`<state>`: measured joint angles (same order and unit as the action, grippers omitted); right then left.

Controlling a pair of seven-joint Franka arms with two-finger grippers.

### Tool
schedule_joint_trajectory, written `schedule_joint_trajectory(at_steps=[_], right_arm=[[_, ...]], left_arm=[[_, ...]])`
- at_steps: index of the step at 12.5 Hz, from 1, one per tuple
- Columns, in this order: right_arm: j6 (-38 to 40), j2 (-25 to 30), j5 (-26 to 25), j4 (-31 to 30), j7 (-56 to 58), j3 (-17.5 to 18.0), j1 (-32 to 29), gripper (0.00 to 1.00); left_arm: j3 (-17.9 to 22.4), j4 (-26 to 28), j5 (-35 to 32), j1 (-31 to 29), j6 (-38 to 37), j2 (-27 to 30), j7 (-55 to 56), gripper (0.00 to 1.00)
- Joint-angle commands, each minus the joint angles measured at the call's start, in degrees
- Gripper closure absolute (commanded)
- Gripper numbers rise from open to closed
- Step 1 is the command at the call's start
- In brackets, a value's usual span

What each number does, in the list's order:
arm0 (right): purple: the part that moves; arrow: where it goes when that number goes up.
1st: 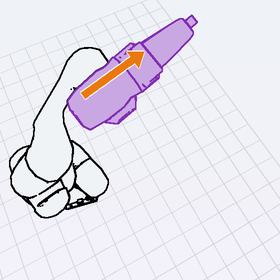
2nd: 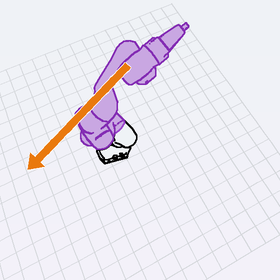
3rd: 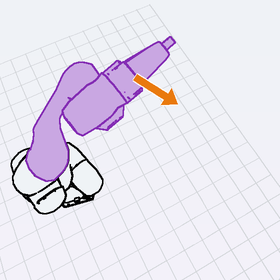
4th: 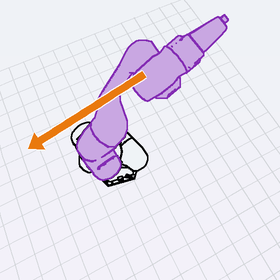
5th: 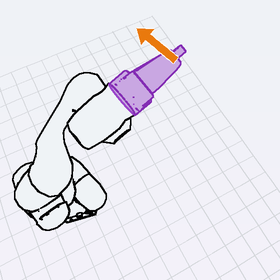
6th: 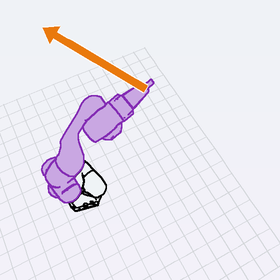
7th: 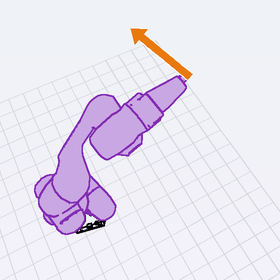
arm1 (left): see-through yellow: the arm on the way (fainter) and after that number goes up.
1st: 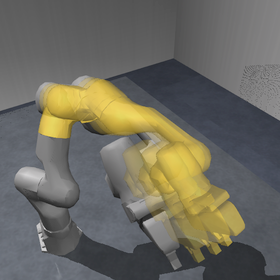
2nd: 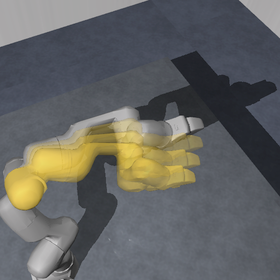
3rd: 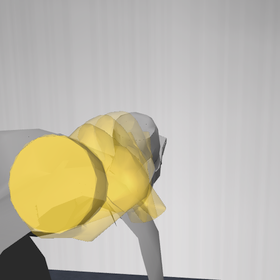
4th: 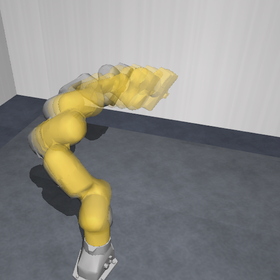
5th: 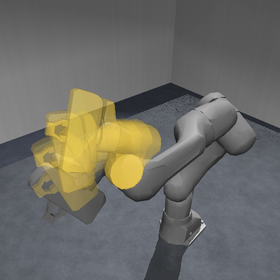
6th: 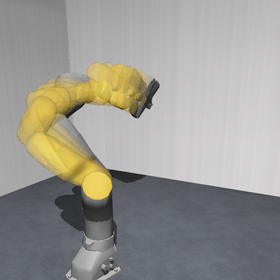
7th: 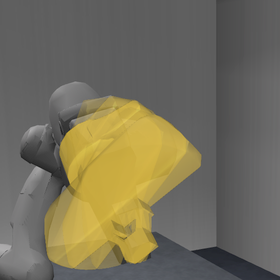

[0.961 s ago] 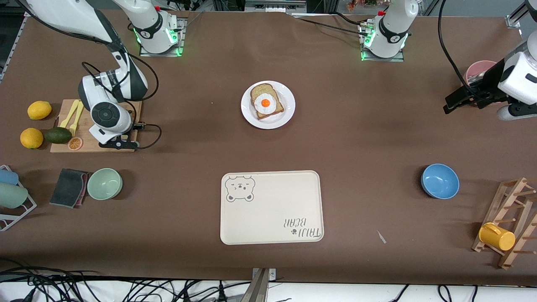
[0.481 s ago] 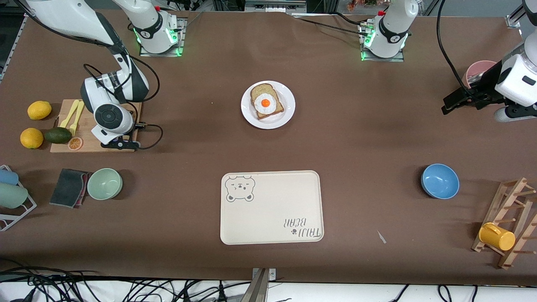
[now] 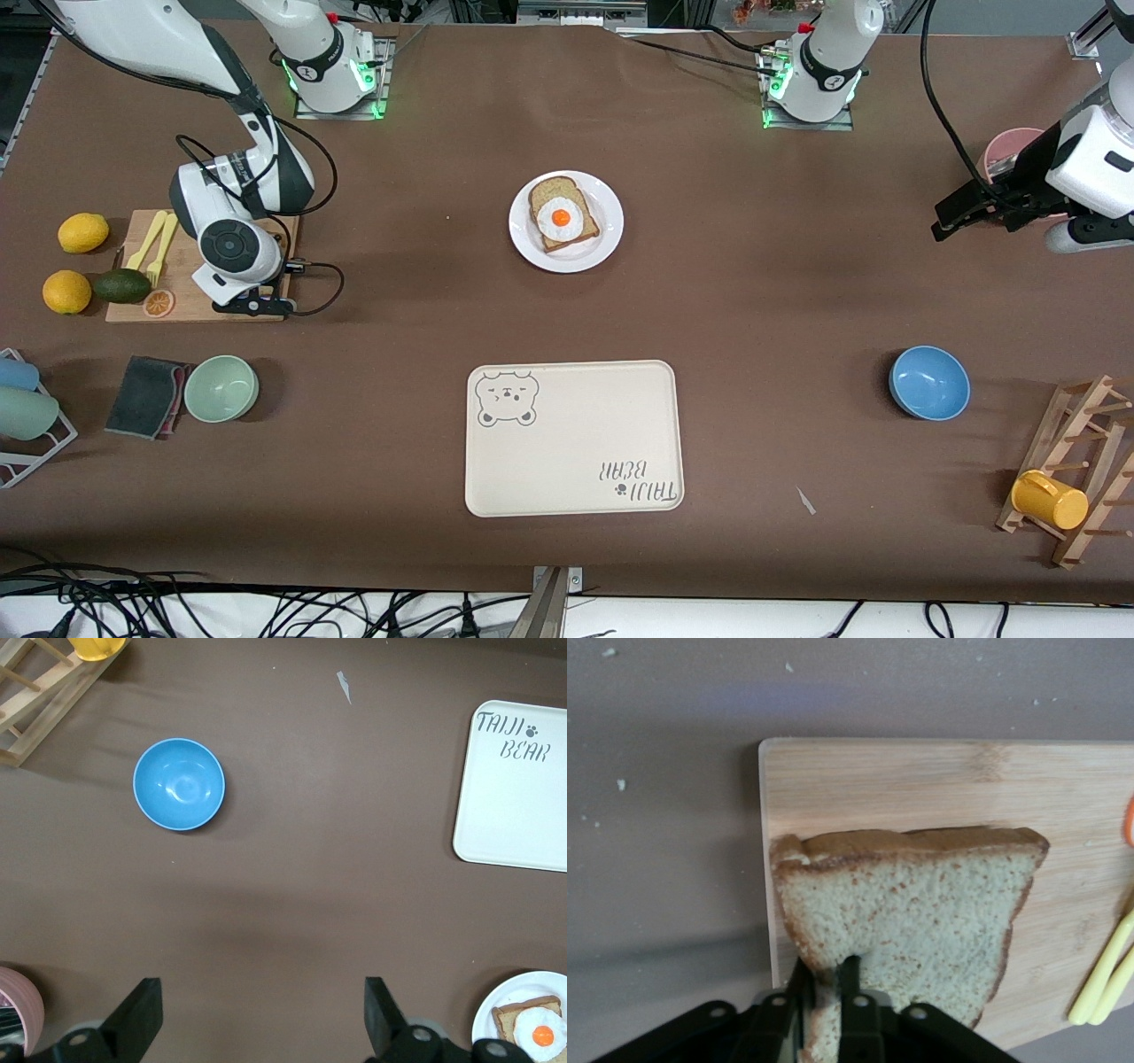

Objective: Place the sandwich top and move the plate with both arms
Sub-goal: 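Carry the bread slice with the right gripper over the white plate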

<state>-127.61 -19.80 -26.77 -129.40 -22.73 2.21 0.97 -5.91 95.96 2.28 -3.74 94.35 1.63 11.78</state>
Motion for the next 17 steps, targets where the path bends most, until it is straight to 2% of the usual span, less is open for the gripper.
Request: schedule_joint_trajectory(at_steps=[1,3,5,7,8,10,12,13,15,17], right_arm=[[2.09,0.29,-1.09,1.33,-1.00,0.25,0.00,1.00],[11.62,0.90,-0.48,6.41,-1.17,2.25,0.26,1.00],[23.76,1.00,1.27,13.87,-1.44,8.39,0.26,1.00],[32.04,0.56,7.50,21.52,-1.53,12.45,0.61,1.00],[33.73,0.21,9.44,24.43,-1.96,13.25,2.44,1.00],[33.14,0.20,10.43,25.86,-5.03,13.34,7.61,1.00],[32.26,-1.10,11.47,29.09,-10.37,13.34,15.52,1.00],[32.34,-2.85,14.18,32.25,-14.67,13.34,19.64,1.00],[32.34,-5.67,14.30,36.22,-16.12,13.34,28.08,1.00],[32.25,-5.86,14.82,36.67,-17.77,13.17,33.47,1.00]], left_arm=[[0.20,-2.36,0.71,0.40,-0.92,-0.93,0.26,0.00],[0.29,-2.27,0.71,0.31,-0.92,-1.01,0.00,0.00],[0.29,-2.27,0.71,0.31,-0.92,-1.01,0.26,0.00],[0.29,-2.36,0.71,0.31,-0.92,-1.01,0.34,0.00],[0.29,-2.36,0.80,0.22,-0.92,-1.01,0.34,0.00],[0.29,-2.27,0.71,0.22,-0.92,-1.10,0.43,0.00],[0.29,-2.27,0.71,-0.22,-1.01,-1.45,0.43,0.00],[0.38,-2.27,0.71,-0.39,-1.10,-1.71,0.43,0.00],[0.55,-2.27,0.71,-0.48,-1.18,-2.07,0.43,0.00],[0.64,-2.27,0.71,-0.48,-1.18,-2.16,0.43,0.00]])
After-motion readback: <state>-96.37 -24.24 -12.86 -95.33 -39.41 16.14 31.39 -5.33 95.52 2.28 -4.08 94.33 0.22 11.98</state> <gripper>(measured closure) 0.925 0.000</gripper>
